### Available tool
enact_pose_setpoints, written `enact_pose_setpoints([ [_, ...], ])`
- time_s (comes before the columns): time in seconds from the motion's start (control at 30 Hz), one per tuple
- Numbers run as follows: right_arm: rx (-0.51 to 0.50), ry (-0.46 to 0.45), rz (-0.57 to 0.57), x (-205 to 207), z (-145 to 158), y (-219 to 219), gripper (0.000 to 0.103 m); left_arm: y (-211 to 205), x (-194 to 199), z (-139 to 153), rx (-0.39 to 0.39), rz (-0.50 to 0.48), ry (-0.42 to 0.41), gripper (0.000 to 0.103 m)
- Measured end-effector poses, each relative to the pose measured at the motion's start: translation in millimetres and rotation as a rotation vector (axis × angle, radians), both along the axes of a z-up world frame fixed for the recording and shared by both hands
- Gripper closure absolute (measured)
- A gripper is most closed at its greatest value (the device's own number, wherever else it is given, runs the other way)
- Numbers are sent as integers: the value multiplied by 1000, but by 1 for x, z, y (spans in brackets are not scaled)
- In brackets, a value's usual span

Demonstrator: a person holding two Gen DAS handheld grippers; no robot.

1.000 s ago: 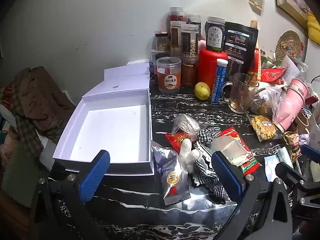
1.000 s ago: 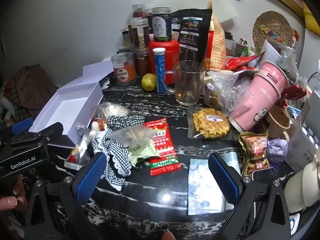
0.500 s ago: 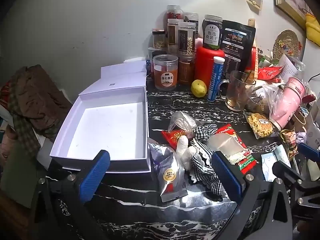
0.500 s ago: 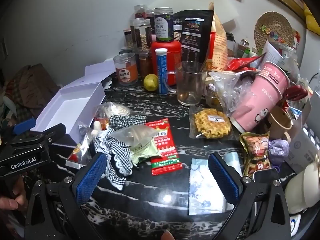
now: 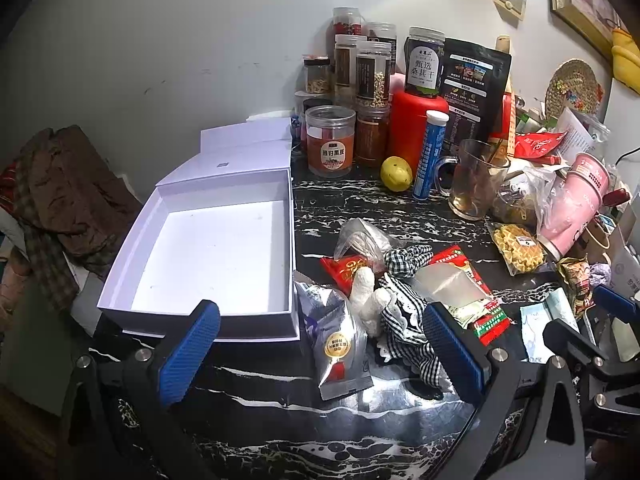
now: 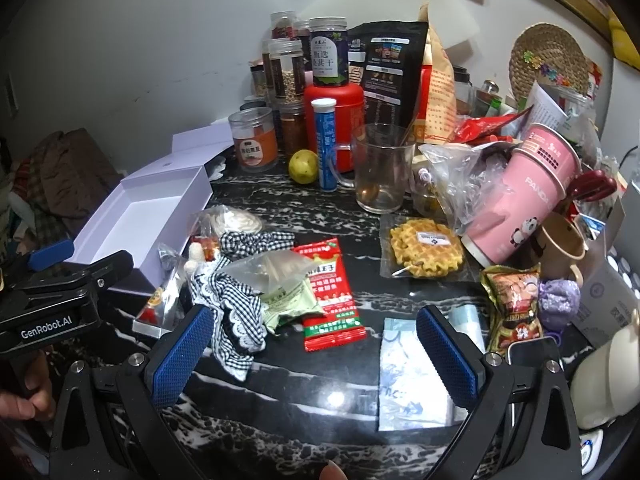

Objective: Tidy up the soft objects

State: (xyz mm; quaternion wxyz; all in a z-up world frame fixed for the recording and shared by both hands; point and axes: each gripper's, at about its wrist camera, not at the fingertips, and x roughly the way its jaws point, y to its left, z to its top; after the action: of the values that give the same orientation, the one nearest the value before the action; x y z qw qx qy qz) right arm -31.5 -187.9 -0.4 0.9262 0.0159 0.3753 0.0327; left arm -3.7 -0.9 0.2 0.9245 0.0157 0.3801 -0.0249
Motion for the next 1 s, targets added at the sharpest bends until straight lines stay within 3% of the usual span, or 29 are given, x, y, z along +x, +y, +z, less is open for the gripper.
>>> enact_pose_setpoints([
  [1.0, 6, -4, 0, -1, 0, 0, 0, 1, -2, -1, -11, -2, 7, 0],
])
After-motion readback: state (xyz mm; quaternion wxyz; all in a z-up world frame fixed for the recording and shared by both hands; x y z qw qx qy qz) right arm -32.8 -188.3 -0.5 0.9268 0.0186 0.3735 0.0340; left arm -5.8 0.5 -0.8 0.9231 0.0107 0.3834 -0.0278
